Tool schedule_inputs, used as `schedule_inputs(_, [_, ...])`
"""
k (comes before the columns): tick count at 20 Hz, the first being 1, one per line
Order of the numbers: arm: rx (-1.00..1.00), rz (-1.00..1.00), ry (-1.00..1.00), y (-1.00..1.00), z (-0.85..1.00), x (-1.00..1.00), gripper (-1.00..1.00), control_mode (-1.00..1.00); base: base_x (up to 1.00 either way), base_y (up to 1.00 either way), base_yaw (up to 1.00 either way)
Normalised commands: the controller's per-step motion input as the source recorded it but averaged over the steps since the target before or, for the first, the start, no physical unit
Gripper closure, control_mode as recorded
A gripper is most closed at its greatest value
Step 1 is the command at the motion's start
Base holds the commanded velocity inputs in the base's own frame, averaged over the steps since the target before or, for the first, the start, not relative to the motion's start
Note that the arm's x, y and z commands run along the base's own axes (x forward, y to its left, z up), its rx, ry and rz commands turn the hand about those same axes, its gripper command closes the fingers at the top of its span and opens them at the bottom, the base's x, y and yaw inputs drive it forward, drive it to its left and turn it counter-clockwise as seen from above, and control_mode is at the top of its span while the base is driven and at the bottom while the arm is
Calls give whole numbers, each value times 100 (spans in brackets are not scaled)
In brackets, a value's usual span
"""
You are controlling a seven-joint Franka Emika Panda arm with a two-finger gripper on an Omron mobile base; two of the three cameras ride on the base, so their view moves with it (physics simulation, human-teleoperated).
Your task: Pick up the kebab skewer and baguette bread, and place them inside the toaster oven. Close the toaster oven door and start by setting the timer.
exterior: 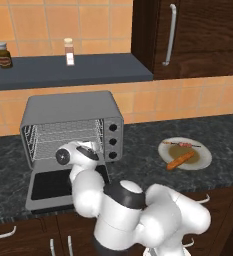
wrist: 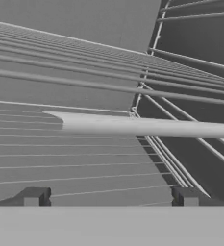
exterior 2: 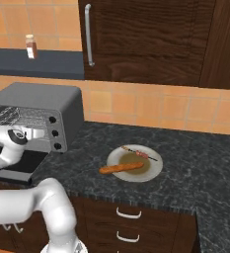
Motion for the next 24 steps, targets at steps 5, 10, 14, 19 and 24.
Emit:
schedule_inputs(5, [0, 0, 9, 19, -32, -63, -100, -100, 0, 0, 0])
schedule_inputs(10, [-1, 2, 8, 40, -25, -6, -100, -100, 0, 0, 0])
schedule_inputs(14, [-4, 4, 23, 24, -41, -68, -100, -100, 0, 0, 0])
schedule_inputs(19, [-2, 3, 26, 6, -47, -95, -100, -100, 0, 0, 0])
schedule_inputs(24, [0, 0, 29, 0, -45, -95, -100, -100, 0, 0, 0])
